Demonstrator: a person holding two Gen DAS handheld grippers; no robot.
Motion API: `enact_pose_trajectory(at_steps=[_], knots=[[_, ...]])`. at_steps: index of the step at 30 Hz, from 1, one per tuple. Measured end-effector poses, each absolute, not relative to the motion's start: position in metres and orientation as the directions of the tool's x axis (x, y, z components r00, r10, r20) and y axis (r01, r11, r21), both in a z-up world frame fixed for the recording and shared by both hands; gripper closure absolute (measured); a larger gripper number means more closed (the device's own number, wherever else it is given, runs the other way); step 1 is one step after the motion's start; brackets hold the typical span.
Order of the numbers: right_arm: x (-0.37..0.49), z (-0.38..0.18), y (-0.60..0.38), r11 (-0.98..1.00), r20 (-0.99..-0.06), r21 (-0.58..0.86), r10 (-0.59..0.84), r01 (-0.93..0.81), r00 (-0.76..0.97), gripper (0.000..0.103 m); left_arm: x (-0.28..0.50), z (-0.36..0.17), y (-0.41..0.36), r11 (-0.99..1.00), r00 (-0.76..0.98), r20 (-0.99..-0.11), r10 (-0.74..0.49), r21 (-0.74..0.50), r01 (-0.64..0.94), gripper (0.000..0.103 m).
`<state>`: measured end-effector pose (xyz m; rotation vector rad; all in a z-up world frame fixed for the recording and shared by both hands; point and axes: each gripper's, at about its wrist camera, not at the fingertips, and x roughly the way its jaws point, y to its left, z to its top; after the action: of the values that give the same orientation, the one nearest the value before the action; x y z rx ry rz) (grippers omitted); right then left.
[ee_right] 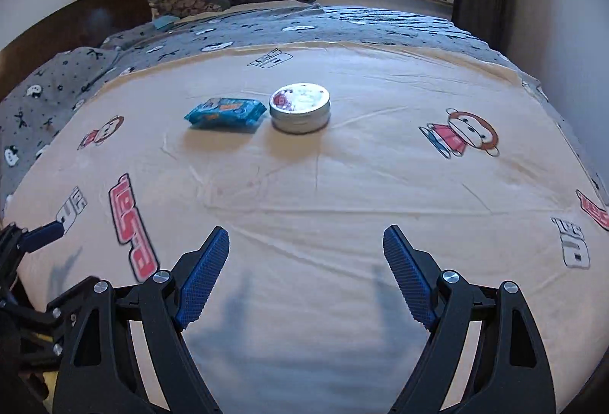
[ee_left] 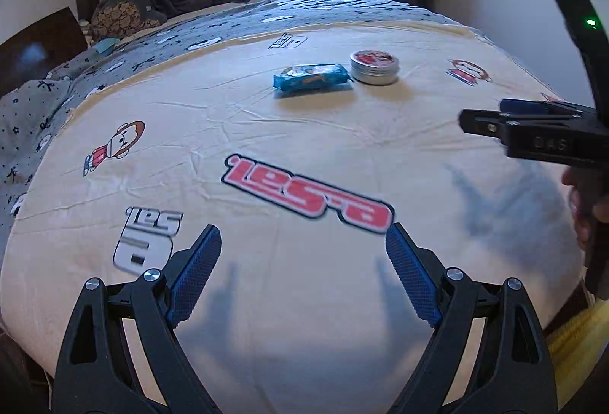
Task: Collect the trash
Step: 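Grasp the round tin with right tool while left tool grasps blue wipes pack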
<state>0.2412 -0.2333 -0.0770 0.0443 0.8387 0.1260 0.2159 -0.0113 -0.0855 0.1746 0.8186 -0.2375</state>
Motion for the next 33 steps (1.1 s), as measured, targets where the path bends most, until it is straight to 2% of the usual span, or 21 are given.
enact_pose_trajectory(at_steps=[9,18,20,21,22,28,33], knots=[[0.342,-0.102,-0.227,0.995,-0.771,0.093,0.094,-0.036,0.629,0.019,0.268,-0.096,-0.015,0.965,0.632,-0.761,-0.146,0.030,0.259,0.016],[0.399,-0.109,-0.205,0.998,-0.781,0.052,0.068,-0.044,0.620,0.019,0.310,-0.101,-0.022,0.967,0.615,-0.773,-0.157,0.006,0.255,0.012],[0.407,-0.111,-0.203,0.998,-0.789,0.045,0.067,-0.051,0.611,0.020,0.321,-0.103,-0.023,0.968,0.614,-0.772,-0.161,-0.003,0.251,0.012],[0.409,-0.113,-0.202,0.997,-0.793,0.043,0.070,-0.059,0.605,0.029,0.325,-0.103,-0.024,0.968,0.613,-0.772,-0.168,-0.010,0.253,0.012],[0.410,-0.113,-0.203,0.997,-0.794,0.044,0.073,-0.063,0.604,0.032,0.330,-0.104,-0.025,0.967,0.610,-0.773,-0.175,-0.018,0.256,0.012],[0.403,-0.102,-0.232,0.994,-0.788,0.098,0.109,-0.051,0.606,0.032,0.358,-0.106,-0.037,0.966,0.610,-0.773,-0.175,-0.015,0.258,0.011],[0.388,-0.087,-0.273,0.996,-0.781,0.085,0.059,0.012,0.621,0.032,0.381,-0.097,-0.053,0.967,0.626,-0.752,-0.206,-0.060,0.247,0.010]])
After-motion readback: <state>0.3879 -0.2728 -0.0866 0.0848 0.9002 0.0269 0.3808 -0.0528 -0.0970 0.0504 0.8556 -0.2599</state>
